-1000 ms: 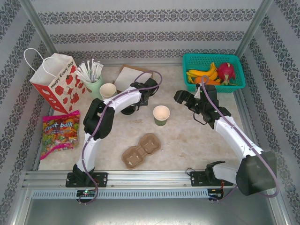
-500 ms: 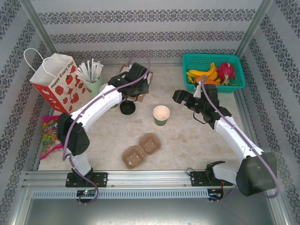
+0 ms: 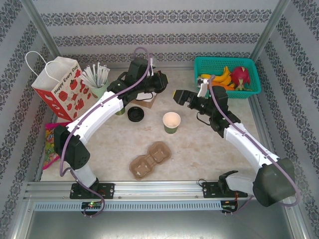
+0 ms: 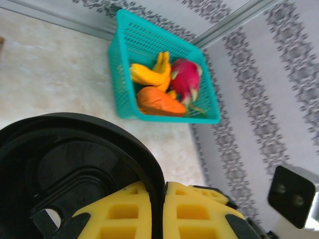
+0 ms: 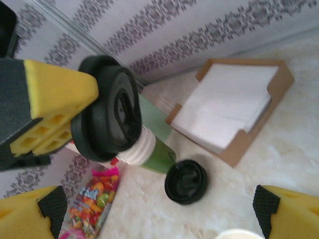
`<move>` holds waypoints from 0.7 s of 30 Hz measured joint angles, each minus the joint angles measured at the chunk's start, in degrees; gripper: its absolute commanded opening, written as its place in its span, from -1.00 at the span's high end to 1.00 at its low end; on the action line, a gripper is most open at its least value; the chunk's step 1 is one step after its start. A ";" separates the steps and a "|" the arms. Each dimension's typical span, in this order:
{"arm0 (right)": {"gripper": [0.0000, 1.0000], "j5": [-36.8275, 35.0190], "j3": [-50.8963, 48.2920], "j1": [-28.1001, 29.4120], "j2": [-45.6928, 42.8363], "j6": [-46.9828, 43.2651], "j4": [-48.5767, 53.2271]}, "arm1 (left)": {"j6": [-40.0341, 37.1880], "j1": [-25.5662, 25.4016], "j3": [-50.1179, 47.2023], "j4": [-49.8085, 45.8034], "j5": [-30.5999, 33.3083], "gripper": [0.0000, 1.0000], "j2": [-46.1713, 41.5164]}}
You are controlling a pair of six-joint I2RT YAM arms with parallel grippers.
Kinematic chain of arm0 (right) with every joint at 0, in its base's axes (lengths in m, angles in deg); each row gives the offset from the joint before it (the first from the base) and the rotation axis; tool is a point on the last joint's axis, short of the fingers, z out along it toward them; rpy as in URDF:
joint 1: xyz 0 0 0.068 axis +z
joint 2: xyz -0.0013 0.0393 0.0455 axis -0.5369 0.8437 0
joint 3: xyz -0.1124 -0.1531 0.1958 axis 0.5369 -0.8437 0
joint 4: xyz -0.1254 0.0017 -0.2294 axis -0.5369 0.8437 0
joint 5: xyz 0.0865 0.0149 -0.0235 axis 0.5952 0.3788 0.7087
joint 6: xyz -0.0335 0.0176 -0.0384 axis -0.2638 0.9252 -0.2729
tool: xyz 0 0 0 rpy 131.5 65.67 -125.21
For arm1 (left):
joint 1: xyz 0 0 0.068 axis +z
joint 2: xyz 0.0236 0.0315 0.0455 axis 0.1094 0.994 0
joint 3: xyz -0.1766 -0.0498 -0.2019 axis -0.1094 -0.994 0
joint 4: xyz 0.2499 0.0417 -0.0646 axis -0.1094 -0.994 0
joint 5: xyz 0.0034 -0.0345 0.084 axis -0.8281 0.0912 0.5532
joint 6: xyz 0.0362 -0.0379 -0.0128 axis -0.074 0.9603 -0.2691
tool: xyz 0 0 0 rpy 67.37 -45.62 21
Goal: Pack the takeout coffee
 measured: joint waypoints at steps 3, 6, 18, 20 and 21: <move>-0.96 -1.36 -0.13 1.88 -0.48 -4.11 -3.80 | 4.98 0.46 -0.22 2.34 -0.48 1.00 0.00; -0.95 -2.99 -0.24 4.83 -1.09 -13.31 -5.64 | 9.49 0.87 1.16 1.84 -1.01 1.00 0.52; -0.95 -5.11 -2.69 4.39 0.31 -18.67 -17.14 | 25.35 4.61 -4.98 17.14 -7.50 1.00 1.18; -0.96 -5.27 -3.19 5.44 0.31 -21.16 -17.16 | 27.91 5.38 -6.69 19.23 -7.96 1.00 1.36; -0.95 -5.40 -3.37 6.05 0.33 -22.64 -17.29 | 29.05 5.66 -6.84 20.04 -8.35 1.00 1.53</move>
